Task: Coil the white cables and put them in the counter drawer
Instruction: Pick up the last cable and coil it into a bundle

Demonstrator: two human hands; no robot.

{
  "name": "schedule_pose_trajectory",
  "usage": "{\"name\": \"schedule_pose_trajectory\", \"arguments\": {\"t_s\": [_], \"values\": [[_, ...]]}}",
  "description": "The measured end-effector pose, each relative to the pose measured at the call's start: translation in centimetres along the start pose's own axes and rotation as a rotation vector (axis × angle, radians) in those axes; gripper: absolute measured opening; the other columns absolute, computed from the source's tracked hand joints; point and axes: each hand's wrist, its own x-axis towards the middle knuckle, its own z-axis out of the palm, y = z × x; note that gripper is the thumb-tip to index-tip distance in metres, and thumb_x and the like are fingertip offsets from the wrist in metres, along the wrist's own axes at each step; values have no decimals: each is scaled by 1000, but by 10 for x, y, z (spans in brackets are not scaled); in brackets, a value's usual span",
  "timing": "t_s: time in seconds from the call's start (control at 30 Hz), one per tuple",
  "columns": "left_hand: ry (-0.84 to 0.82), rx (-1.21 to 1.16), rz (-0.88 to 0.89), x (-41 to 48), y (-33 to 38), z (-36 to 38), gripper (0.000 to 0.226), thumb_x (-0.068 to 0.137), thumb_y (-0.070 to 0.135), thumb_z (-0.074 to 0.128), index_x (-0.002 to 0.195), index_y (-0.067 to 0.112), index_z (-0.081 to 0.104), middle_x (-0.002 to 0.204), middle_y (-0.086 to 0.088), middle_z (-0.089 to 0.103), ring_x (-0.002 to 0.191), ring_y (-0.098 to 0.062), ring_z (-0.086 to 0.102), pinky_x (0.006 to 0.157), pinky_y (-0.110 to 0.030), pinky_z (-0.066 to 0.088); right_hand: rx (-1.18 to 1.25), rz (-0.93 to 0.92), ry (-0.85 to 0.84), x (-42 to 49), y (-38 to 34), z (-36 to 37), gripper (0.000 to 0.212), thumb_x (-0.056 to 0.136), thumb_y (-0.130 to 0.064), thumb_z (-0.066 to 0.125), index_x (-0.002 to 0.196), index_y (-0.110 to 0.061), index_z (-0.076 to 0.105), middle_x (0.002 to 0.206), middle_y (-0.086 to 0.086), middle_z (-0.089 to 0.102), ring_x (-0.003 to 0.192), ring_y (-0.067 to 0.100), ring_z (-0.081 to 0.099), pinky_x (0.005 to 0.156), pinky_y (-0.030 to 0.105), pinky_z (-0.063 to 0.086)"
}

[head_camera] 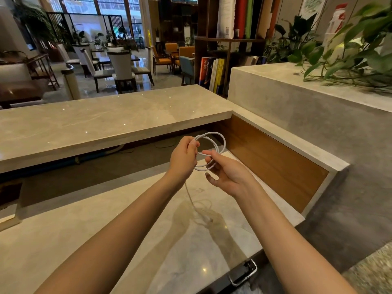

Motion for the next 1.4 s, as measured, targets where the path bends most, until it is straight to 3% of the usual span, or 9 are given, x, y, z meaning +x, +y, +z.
{"name": "schedule_pose_trajectory", "arguments": {"t_s": [0.17,0.37,0.53,0.9,0.97,1.07,1.17,1.27,1.4], "values": [[-13,-80,-36,6,-2,0,20,99,17,37,101,9,55,75,-2,48,61,-12,45,58,-24,41,127,37,-12,0,-4,-3,29,95,-25,51,84,-8,72,83,6,58,87,17,52,91,35,44],[-32,-109,-27,10,-5,2,19,99,17,37,96,14,55,74,-2,49,59,-12,47,59,-26,43,151,16,-71,0,-5,-2,36,94,-26,51,62,-11,59,65,6,62,76,18,60,83,37,45],[49,-63,72,6,-3,9,20,99,20,37,97,13,56,73,0,49,62,-13,47,59,-26,42,-326,-107,59,1,-11,4,8,82,-13,67,78,-10,61,76,5,59,80,17,53,79,33,45],[157,128,190,30,-23,-6,19,98,21,41,88,16,56,69,4,49,62,-13,45,60,-33,37,-788,39,-51,-12,-36,-7,21,96,-9,48,104,4,63,75,13,67,49,11,65,50,20,56],[157,88,141,34,-24,-12,19,98,22,41,89,16,57,70,4,50,62,-15,45,58,-32,38,-673,-12,2,-12,-42,-14,20,95,-6,49,103,4,64,75,13,67,53,13,66,51,21,57],[150,0,101,37,-21,-15,19,99,21,40,92,16,57,73,3,50,59,-13,44,53,-24,38,-38,54,-30,-10,-40,-14,17,93,0,49,101,6,62,69,11,59,55,15,60,54,28,60],[143,-44,69,41,-22,-19,20,99,20,40,94,14,58,72,2,49,57,-12,43,54,-26,39,260,187,-97,-8,-36,-20,22,97,-8,44,109,4,58,52,1,45,35,5,39,34,17,42],[151,-101,-5,47,-29,-32,21,99,19,40,91,14,58,71,0,47,57,-12,41,53,-24,36,-81,157,-160,-14,-44,-27,25,99,-18,41,101,-2,60,48,-4,37,35,5,27,31,14,21],[65,-184,-100,53,-29,-39,25,99,13,38,86,11,59,69,-3,41,56,-11,33,48,-20,31,-719,21,-154,-19,-45,-36,25,98,-17,42,101,-5,64,54,-2,39,47,9,27,42,20,23]]}}
